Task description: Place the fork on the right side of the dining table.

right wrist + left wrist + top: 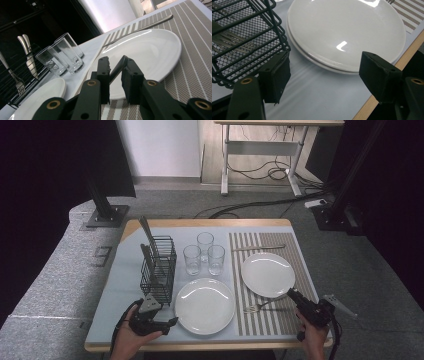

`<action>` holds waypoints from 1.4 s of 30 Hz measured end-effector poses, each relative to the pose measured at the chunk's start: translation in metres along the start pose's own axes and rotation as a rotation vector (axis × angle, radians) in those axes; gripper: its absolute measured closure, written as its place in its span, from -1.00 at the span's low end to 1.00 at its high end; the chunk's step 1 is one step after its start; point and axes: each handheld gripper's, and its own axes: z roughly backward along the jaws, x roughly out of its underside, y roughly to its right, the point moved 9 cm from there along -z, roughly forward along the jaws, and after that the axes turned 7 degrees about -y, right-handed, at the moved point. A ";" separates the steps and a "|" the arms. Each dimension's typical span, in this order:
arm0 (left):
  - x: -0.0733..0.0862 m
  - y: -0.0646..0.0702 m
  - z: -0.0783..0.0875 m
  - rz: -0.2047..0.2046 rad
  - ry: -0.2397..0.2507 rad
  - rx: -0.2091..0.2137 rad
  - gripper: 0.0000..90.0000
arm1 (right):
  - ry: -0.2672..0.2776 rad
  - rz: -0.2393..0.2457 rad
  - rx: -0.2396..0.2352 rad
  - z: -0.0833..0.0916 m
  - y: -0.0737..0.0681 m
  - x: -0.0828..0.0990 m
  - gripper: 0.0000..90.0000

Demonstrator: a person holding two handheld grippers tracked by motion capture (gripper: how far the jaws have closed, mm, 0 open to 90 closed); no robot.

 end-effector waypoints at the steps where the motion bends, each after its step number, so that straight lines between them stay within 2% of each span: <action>1: 0.000 0.000 0.000 0.000 0.000 0.000 -0.44 | -0.002 -0.002 0.002 0.001 0.002 0.002 0.70; 6: 0.000 0.001 0.000 -0.002 0.001 -0.001 -0.44 | 0.007 -0.016 0.001 0.006 0.008 0.006 0.68; 12: 0.000 0.000 0.000 -0.001 -0.001 -0.001 -0.44 | 0.031 0.002 0.006 0.007 0.009 0.006 0.66; 18: 0.000 0.001 0.000 -0.004 0.001 -0.001 -0.44 | 0.044 -0.001 -0.002 0.009 0.009 0.007 0.66; 28: 0.000 0.002 -0.001 -0.006 -0.002 0.000 -0.44 | 0.035 -0.034 0.013 0.011 0.016 0.011 0.64; 42: 0.000 0.001 -0.002 -0.007 -0.007 -0.001 -0.44 | 0.021 -0.054 0.028 0.012 0.021 0.015 0.61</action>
